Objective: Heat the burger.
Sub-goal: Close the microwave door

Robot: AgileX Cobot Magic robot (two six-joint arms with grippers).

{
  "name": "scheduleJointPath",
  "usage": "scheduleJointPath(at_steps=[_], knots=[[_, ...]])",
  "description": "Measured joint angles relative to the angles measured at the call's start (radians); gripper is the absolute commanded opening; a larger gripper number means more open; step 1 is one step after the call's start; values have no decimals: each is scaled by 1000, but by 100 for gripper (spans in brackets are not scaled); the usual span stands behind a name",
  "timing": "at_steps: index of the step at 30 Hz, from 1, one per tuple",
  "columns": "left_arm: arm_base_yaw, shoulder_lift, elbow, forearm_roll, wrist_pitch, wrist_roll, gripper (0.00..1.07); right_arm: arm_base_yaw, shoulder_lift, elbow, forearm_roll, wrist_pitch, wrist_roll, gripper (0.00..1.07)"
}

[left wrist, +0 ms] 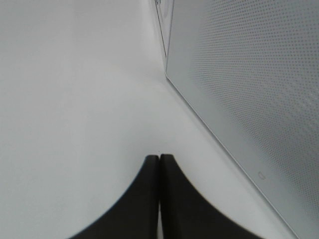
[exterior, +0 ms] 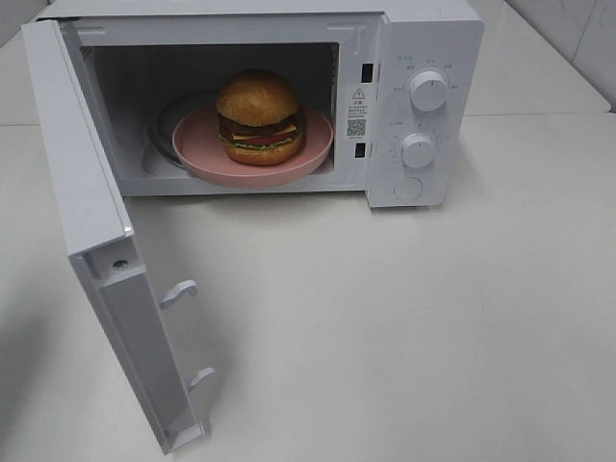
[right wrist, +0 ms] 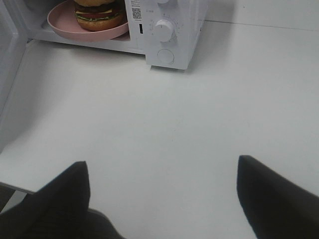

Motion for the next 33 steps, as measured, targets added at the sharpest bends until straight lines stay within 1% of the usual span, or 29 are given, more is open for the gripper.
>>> scheduleJointPath(at_steps=[1,2,3,4,5,6,7,8,9,11,14,16,18,19,20,22,25,27,28,30,32,33], knots=[[-2,15,0,-21,-10,25,0,0,0,0,0,0,0,76],[-8,21,0,-31,-15,38,0,0,0,0,0,0,0,76],[-8,21,0,-31,-15,38,0,0,0,0,0,0,0,76],[-31,33,-1,-43,-22,67,0,0,0,0,0,0,0,76],[-46,38,-3,-46,-24,80,0,0,0,0,0,0,0,76],[-46,38,-3,-46,-24,80,0,0,0,0,0,0,0,76],[-89,53,-9,-49,-46,113,0,0,0,0,0,0,0,76],[-126,69,-12,-52,-76,134,0,0,0,0,0,0,0,76],[-126,69,-12,-52,-76,134,0,0,0,0,0,0,0,76],[-177,99,-14,-53,-133,145,0,0,0,0,0,0,0,76],[-190,108,-15,-53,-146,145,0,0,0,0,0,0,0,76],[-242,165,-41,-53,-164,148,0,0,0,0,0,0,0,76],[-251,178,-49,-53,-166,148,0,0,0,0,0,0,0,76],[-273,213,-71,-53,-173,148,0,0,0,0,0,0,0,76],[-273,213,-71,-53,-173,148,0,0,0,0,0,0,0,76],[-290,258,-112,-53,-176,148,0,0,0,0,0,0,0,76],[-291,274,-124,-51,-174,148,0,0,0,0,0,0,0,76],[-291,328,-168,-52,-174,121,0,0,0,0,0,0,0,76],[-291,328,-168,-52,-174,121,0,0,0,0,0,0,0,76],[-293,361,-202,-52,-174,95,0,0,0,0,0,0,0,76],[-296,370,-213,-52,-174,87,0,0,0,0,0,0,0,76],[-304,388,-235,-52,-174,82,0,0,0,0,0,0,0,76]])
